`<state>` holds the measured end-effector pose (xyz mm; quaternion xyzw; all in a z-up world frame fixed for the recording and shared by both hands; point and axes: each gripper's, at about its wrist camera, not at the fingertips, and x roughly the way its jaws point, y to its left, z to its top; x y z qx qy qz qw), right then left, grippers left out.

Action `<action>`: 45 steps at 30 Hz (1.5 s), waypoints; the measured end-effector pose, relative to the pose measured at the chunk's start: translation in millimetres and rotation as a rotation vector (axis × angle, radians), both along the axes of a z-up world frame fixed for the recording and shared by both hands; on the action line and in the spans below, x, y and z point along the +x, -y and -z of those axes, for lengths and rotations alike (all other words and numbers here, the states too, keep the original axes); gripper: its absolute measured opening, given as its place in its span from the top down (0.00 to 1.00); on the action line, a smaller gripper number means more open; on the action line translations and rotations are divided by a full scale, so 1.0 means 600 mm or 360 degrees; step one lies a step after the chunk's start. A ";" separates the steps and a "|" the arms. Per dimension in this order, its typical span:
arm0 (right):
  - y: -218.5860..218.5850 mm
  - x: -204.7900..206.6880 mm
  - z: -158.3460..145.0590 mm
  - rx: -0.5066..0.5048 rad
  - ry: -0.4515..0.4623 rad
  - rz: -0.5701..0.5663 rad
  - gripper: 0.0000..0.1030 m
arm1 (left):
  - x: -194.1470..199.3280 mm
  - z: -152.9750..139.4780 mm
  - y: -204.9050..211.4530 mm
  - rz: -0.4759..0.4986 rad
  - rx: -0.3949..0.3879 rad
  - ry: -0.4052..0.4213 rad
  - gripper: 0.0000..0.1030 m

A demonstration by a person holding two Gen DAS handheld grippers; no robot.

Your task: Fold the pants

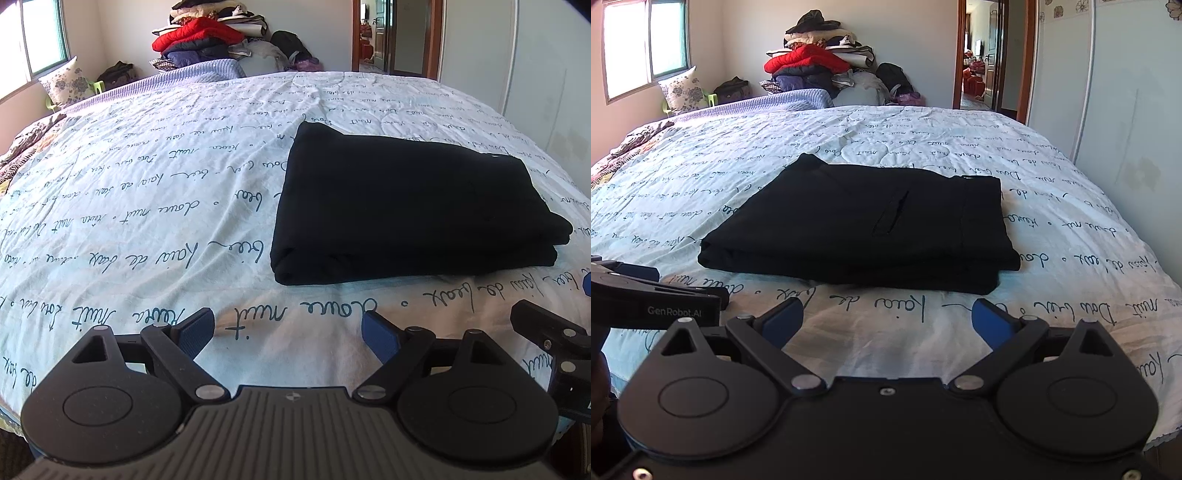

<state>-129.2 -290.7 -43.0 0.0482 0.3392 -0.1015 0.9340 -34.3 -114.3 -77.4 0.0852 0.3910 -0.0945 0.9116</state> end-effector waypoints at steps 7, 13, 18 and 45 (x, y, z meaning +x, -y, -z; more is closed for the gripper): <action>0.000 0.000 0.000 0.0001 -0.0001 -0.0003 0.04 | 0.000 0.001 -0.001 -0.0009 -0.0006 0.0002 0.14; 0.001 -0.001 0.001 0.0004 -0.0002 -0.0004 0.04 | 0.000 0.001 -0.001 -0.0007 -0.0005 0.0001 0.14; 0.001 -0.002 0.002 0.0003 -0.0002 -0.0003 0.04 | 0.000 0.001 -0.001 -0.0007 -0.0005 0.0000 0.14; 0.002 -0.003 0.001 0.0002 -0.0003 -0.0012 0.04 | -0.001 -0.002 0.003 0.0022 0.0013 -0.0003 0.14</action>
